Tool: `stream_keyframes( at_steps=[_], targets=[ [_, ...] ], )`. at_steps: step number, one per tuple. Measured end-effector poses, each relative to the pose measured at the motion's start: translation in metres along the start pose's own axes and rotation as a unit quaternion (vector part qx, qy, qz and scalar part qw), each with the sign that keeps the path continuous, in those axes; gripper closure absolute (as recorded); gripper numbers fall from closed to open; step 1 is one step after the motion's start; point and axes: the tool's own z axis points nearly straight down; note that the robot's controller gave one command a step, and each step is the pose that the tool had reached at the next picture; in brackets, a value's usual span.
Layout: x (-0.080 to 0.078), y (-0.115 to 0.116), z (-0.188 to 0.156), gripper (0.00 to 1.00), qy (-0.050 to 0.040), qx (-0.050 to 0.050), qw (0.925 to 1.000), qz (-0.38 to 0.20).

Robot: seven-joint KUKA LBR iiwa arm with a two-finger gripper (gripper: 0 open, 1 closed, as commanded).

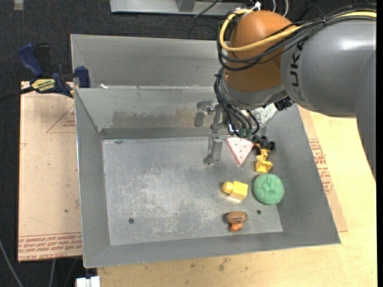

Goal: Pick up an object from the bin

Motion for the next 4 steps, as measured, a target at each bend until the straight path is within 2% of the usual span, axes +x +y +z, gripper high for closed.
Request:
stream_keyframes(
  at_steps=[1,2,3,4],
  targets=[
    [0.000,0.000,0.000,0.00,0.0000,0.000,1.0000,0.000],
    [-0.015,-0.041,0.033,0.00,-0.0019,0.000,0.9997,0.023],
    [0.006,-0.062,0.054,0.00,0.0002,0.001,0.9989,0.046],
    [-0.005,-0.096,0.088,0.00,-0.0022,0.001,0.9998,0.022]
  ],
)
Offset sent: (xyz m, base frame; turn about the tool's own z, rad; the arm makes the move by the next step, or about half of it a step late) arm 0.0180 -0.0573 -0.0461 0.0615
